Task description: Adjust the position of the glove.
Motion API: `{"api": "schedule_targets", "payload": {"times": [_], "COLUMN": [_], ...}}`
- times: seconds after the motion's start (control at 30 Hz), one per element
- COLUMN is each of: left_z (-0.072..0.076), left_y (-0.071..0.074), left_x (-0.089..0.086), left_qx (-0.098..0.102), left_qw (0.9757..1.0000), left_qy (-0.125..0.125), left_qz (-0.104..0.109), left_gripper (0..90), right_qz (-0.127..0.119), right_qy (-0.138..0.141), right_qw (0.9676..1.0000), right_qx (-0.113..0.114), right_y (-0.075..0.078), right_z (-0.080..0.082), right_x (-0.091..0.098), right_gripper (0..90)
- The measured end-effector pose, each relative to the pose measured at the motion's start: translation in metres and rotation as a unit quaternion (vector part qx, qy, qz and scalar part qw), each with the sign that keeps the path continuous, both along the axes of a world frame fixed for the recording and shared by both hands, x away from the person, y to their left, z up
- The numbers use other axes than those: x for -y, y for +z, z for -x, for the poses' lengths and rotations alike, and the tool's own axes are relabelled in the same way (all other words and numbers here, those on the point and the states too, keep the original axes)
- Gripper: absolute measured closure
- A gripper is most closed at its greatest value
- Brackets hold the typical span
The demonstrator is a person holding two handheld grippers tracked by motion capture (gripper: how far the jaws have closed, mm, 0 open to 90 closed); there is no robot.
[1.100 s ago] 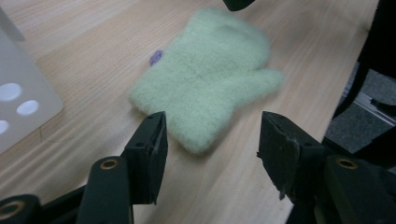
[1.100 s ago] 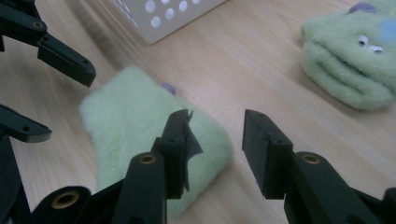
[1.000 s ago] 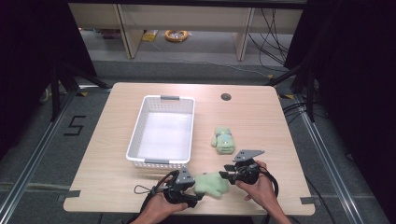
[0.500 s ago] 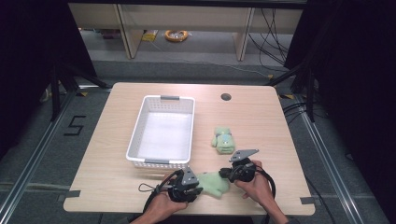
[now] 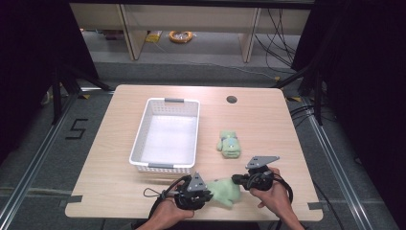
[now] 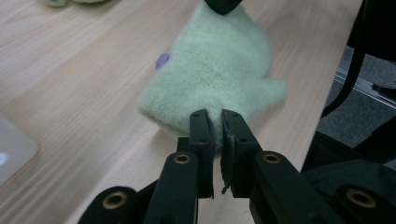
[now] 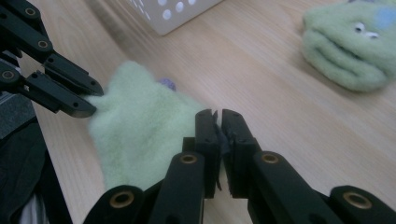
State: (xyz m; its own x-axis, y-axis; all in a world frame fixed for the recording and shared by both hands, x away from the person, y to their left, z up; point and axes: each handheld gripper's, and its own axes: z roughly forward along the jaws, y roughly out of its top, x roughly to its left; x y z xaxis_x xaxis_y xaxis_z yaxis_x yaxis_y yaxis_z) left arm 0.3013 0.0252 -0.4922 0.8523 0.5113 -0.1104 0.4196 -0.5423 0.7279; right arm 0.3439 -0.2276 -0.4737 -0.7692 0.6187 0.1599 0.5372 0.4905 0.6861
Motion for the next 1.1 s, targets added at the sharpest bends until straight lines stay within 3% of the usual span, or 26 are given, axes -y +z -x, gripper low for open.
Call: {"api": "schedule_targets", "payload": {"times": [0.13,0.3,0.33,0.37,0.43,0.57,0.6,0.63,0.67,0.7,0.77,0.83,0.9,0.93,0.97,1.0,1.03,1.07,1.1], "left_z": [-0.002,-0.005,-0.006,-0.006,-0.006,-0.004,-0.004,-0.002,-0.001,0.001,0.004,0.006,0.008,0.009,0.009,0.009,0.010,0.010,0.010], "left_y": [-0.005,-0.012,-0.012,-0.014,-0.014,-0.010,-0.007,-0.006,-0.003,0.000,0.005,0.010,0.013,0.014,0.015,0.014,0.014,0.013,0.013], "left_x": [0.006,0.007,0.006,0.006,0.005,0.002,-0.001,-0.002,-0.005,-0.007,-0.012,-0.019,-0.026,-0.030,-0.034,-0.037,-0.039,-0.046,-0.046], "left_qx": [-0.008,-0.020,-0.017,-0.023,-0.022,-0.028,-0.027,-0.033,-0.028,-0.021,-0.024,-0.023,-0.024,-0.026,-0.022,-0.024,-0.029,-0.034,-0.034], "left_qw": [1.0000,0.9998,0.9998,0.9997,0.9997,0.9996,0.9996,0.9993,0.9994,0.9995,0.9991,0.9988,0.9985,0.9983,0.9987,0.9982,0.9976,0.9972,0.9972], "left_qy": [-0.005,0.003,-0.005,0.005,0.002,0.009,0.001,0.016,0.017,0.020,0.027,0.032,0.039,0.041,0.039,0.046,0.051,0.058,0.058], "left_qz": [-0.001,-0.007,-0.013,-0.008,-0.009,0.000,-0.005,0.008,0.009,0.010,0.023,0.028,0.031,0.033,0.023,0.030,0.038,0.033,0.033], "left_gripper": [82.5,80.8,78.7,77.8,77.0,63.9,59.2,54.4,52.7,50.1,47.6,43.9,42.7,41.6,40.7,39.3,38.3,36.9,36.1], "right_qz": [0.003,0.001,0.015,0.027,0.029,0.031,0.016,0.026,0.016,0.015,0.010,0.011,0.000,0.001,0.000,0.011,0.002,0.011,0.011], "right_qy": [-0.012,-0.018,-0.018,-0.014,-0.021,-0.019,-0.026,-0.030,-0.044,-0.045,-0.052,-0.063,-0.072,-0.075,-0.083,-0.079,-0.091,-0.096,-0.096], "right_qw": [0.9998,0.9998,0.9997,0.9994,0.9993,0.9992,0.9995,0.9991,0.9988,0.9988,0.9986,0.9978,0.9972,0.9967,0.9961,0.9963,0.9954,0.9947,0.9947], "right_qx": [-0.013,-0.005,-0.010,-0.013,-0.009,-0.015,-0.009,-0.017,-0.015,0.000,0.009,0.018,0.020,0.032,0.029,0.033,0.029,0.035,0.035], "right_y": [-0.005,-0.014,-0.015,-0.015,-0.017,-0.016,-0.018,-0.013,-0.012,-0.003,0.000,0.014,0.016,0.018,0.020,0.022,0.023,0.023,0.023], "right_z": [0.004,0.002,0.001,-0.001,-0.001,-0.003,-0.003,-0.003,-0.003,-0.007,-0.010,-0.019,-0.023,-0.028,-0.033,-0.039,-0.045,-0.058,-0.058], "right_x": [0.010,0.009,0.008,0.007,0.005,0.005,0.004,0.006,0.005,0.008,0.009,0.011,0.009,0.009,0.008,0.008,0.004,0.001,0.001], "right_gripper": [86.2,86.0,85.9,85.8,85.6,78.7,74.7,70.1,68.2,65.1,64.7,61.8,61.5,61.4,61.4,60.6,60.0,60.0,60.0]}}
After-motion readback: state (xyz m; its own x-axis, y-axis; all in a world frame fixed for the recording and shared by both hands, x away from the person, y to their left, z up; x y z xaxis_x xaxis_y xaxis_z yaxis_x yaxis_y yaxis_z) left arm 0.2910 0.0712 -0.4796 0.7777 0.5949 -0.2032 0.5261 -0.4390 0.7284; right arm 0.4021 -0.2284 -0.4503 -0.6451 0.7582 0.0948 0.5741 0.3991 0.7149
